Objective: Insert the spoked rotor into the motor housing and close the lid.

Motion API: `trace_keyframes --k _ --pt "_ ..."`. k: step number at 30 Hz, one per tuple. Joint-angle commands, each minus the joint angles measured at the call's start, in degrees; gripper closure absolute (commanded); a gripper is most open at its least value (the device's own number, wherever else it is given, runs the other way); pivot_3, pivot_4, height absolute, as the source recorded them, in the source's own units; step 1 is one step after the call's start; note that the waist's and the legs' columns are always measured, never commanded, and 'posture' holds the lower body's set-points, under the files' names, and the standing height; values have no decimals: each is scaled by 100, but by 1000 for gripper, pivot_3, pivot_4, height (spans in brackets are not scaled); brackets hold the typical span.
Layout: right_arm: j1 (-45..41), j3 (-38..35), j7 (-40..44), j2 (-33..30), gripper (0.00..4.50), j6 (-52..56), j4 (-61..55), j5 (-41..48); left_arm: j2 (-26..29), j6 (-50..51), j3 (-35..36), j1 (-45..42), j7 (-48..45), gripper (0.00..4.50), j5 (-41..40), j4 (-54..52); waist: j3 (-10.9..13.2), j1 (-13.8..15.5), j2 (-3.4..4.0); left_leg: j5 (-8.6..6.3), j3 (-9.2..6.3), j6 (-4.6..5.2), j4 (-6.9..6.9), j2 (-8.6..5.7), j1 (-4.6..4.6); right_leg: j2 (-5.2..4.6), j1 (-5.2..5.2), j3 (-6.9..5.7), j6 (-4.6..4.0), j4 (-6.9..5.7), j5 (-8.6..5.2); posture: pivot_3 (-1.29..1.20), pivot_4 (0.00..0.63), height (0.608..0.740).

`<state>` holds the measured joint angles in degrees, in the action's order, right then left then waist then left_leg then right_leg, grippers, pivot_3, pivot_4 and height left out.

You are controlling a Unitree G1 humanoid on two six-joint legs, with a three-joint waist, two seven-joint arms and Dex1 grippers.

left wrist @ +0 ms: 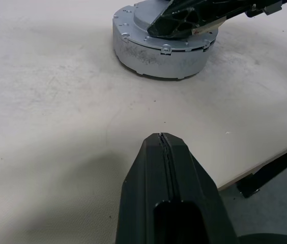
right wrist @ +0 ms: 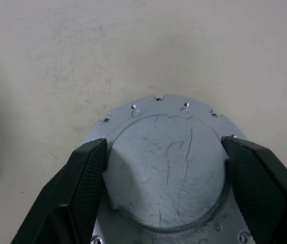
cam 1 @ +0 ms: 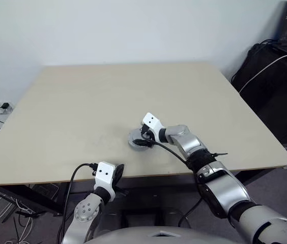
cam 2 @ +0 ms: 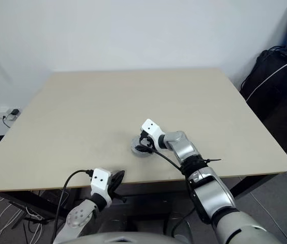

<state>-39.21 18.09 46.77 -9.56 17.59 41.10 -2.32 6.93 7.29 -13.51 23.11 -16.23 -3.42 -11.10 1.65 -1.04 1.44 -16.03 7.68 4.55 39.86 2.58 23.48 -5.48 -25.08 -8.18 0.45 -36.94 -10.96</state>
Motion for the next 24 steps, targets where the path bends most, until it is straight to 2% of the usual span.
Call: trace_keyframes --k 1,8,13,16,21,24 --pt "30 60 -36 -80 1227 60 136 -171 -13 -104 -1 -45 23 4500 -6 -112 -1 3 0 0 0 0 0 0 0 0 0 0 0 0 0 0 0 740" --pt "102 125 -366 -24 1227 -147 132 -355 -6 -74 -11 -47 31 4500 7 -165 -3 -7 1 0 -1 0 0 1 -2 -1 1 0 0 -2 0 0 0 740" --pt "138 155 -393 -9 1227 -123 120 -406 -80 -238 130 -281 152 4500 10 -155 -1 -3 3 0 -5 -2 0 3 -37 -8 37 -2 1 0 0 0 0 740" --pt "160 160 -380 -11 1227 -88 83 -406 -183 -217 417 -744 363 4500 -62 -1 -1 12 2 -1 -11 -2 0 3 -50 -24 52 -2 1 4 0 0 0 740" --pt "185 119 -399 -10 1227 -18 28 -371 -241 499 967 -1843 441 4500 -412 521 -6 23 -1 0 -13 -3 0 4 -58 -17 59 -6 3 2 2 0 0 740" --pt "224 111 -413 -18 1227 46 -67 -366 -283 1357 1413 -2599 185 4500 -1171 900 -7 18 -4 2 -13 -4 -1 3 -57 3 60 -11 3 1 1 0 0 740"
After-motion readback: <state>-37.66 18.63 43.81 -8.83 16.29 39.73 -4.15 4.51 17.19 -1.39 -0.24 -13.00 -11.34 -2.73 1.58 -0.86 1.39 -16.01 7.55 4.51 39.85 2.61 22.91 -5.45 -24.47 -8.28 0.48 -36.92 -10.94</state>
